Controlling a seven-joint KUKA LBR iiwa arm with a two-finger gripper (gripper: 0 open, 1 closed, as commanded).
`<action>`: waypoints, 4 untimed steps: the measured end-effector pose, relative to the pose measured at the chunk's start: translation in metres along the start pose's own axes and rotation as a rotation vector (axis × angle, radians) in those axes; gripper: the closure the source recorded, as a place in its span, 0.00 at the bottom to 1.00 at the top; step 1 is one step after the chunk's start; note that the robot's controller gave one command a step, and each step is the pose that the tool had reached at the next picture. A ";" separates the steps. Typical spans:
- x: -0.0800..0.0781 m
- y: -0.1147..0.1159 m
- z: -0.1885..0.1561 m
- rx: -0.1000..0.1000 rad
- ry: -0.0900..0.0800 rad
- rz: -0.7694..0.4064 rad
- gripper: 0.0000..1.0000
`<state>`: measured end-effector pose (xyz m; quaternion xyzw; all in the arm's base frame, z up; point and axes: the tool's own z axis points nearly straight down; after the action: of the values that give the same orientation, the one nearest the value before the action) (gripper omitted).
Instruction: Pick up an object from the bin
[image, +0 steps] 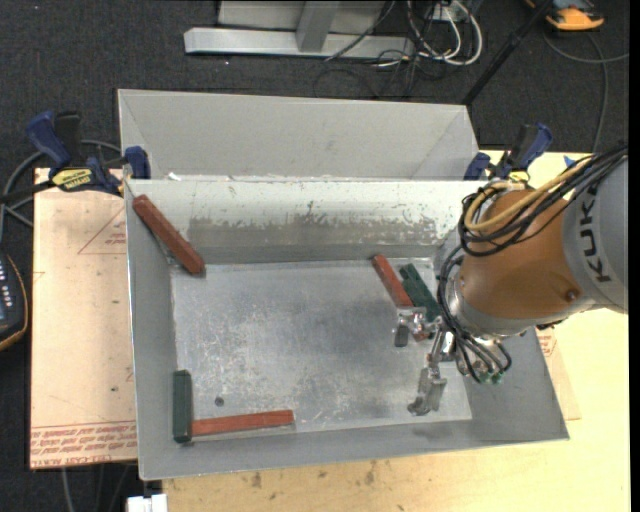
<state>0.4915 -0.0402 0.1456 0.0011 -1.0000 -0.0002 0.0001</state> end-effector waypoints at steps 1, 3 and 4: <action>-0.027 -0.040 -0.068 0.003 -0.009 -0.162 0.00; -0.111 -0.040 0.078 -0.002 -0.003 -0.106 0.00; -0.151 -0.106 0.063 0.001 -0.007 -0.076 0.00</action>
Offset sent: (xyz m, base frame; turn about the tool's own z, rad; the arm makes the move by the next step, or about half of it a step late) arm 0.0251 -0.0388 0.0663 -0.1656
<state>0.6425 -0.1458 0.0822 0.0390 -0.9992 0.0003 -0.0033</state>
